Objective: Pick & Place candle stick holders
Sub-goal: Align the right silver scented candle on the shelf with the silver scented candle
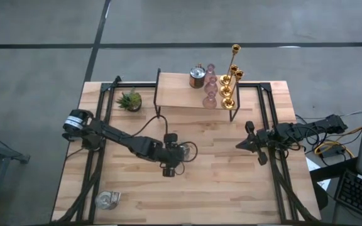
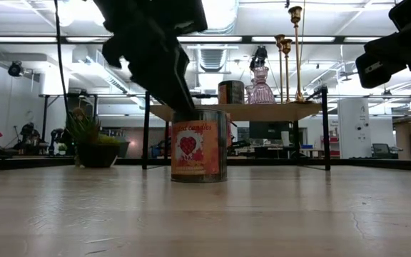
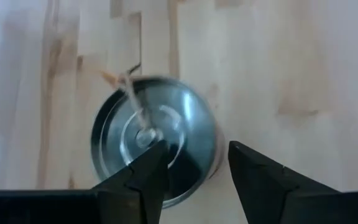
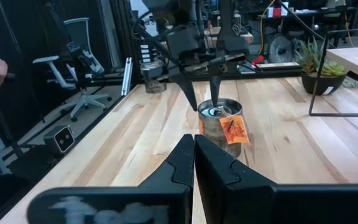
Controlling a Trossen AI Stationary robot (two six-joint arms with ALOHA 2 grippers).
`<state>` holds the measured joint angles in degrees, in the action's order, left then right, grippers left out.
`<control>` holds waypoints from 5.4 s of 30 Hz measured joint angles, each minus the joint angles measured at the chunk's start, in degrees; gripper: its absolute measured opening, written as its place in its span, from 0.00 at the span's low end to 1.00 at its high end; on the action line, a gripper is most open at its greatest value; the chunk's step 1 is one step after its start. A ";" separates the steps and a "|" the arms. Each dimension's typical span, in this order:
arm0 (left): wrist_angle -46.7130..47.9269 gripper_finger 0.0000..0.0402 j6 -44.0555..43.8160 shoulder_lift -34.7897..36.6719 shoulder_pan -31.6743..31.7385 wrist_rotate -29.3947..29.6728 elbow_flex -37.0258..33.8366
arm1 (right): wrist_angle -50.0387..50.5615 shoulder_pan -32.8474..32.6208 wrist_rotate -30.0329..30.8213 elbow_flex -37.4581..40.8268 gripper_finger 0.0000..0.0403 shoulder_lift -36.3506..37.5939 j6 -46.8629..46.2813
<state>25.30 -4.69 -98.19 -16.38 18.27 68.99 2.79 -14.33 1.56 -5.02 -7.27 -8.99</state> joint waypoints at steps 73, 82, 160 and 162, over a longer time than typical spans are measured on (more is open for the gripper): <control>12.43 0.00 2.44 -4.70 0.02 1.37 12.15 | -0.02 0.00 0.02 0.00 0.02 0.00 0.00; 20.04 0.00 3.96 -4.60 3.73 1.16 18.40 | -0.02 0.00 0.02 0.00 0.02 -0.02 0.00; 13.00 0.00 18.68 -4.63 30.42 -5.34 31.83 | -0.02 0.00 0.02 0.00 0.02 -0.02 0.00; 11.10 0.00 19.23 -4.63 30.42 -4.86 31.17 | -0.02 0.00 0.01 0.00 0.02 -0.02 0.00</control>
<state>36.40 14.55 -102.83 14.04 13.41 100.16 2.76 -14.33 1.57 -5.02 -7.29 -8.99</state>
